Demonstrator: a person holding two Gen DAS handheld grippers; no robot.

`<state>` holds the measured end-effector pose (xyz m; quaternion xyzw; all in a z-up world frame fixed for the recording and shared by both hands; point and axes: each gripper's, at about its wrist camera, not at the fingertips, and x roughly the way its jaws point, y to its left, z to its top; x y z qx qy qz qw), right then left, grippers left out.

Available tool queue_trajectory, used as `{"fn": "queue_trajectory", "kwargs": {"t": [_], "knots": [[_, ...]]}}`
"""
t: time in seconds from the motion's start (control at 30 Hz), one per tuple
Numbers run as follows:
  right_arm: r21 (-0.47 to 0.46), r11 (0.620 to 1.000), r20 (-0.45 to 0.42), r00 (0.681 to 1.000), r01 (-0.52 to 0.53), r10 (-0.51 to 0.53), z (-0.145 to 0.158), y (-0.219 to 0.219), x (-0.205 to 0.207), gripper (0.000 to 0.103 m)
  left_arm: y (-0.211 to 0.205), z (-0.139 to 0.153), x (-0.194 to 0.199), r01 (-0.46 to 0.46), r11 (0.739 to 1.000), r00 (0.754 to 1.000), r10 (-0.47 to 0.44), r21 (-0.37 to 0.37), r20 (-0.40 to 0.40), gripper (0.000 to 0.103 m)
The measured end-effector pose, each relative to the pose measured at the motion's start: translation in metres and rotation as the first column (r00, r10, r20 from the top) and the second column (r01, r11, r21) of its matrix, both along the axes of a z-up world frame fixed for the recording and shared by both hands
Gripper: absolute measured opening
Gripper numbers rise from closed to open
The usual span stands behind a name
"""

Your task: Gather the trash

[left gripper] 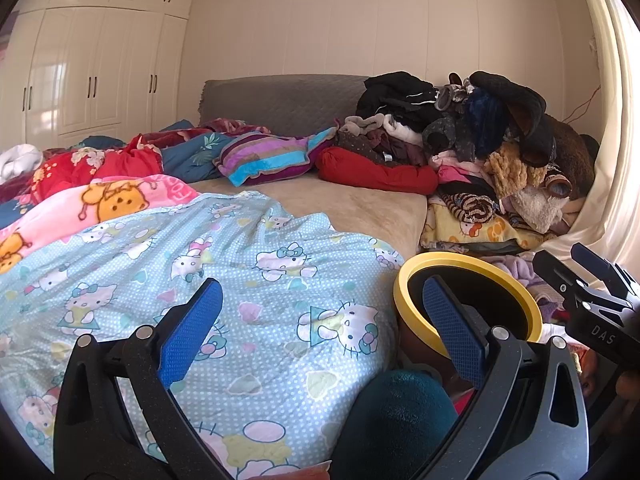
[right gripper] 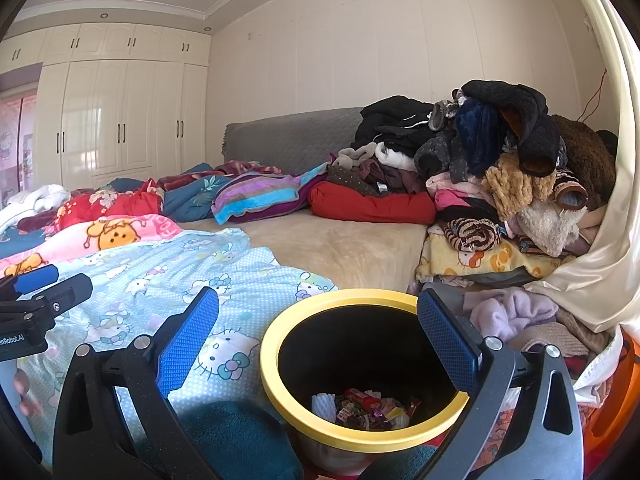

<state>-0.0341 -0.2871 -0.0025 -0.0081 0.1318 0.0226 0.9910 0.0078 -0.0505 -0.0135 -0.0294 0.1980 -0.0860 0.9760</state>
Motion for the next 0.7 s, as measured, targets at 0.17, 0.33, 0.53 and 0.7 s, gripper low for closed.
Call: {"fn": "queue_trajectory", "kwargs": {"t": [0.17, 0.33, 0.53, 0.7], "knots": [[-0.001, 1.0, 0.002, 1.0, 0.0, 0.0, 0.0, 0.0, 0.0, 0.097, 0.0, 0.0, 0.0, -0.001, 1.0, 1.0, 0.001, -0.001, 0.0, 0.092], [-0.002, 1.0, -0.002, 1.0, -0.001, 0.001, -0.001, 0.0, 0.0, 0.097, 0.0, 0.0, 0.0, -0.001, 1.0, 1.0, 0.001, 0.0, 0.0, 0.092], [0.0, 1.0, -0.006, 1.0, -0.001, 0.001, -0.005, -0.001, 0.0, 0.097, 0.007, 0.002, 0.004, -0.004, 1.0, 1.0, 0.004, -0.029, -0.01, 0.092], [0.016, 1.0, -0.014, 1.0, -0.027, 0.027, 0.001, 0.011, 0.017, 0.097, 0.03, 0.004, 0.011, -0.13, 0.99, 0.991, 0.128, -0.049, -0.038, 0.092]]}}
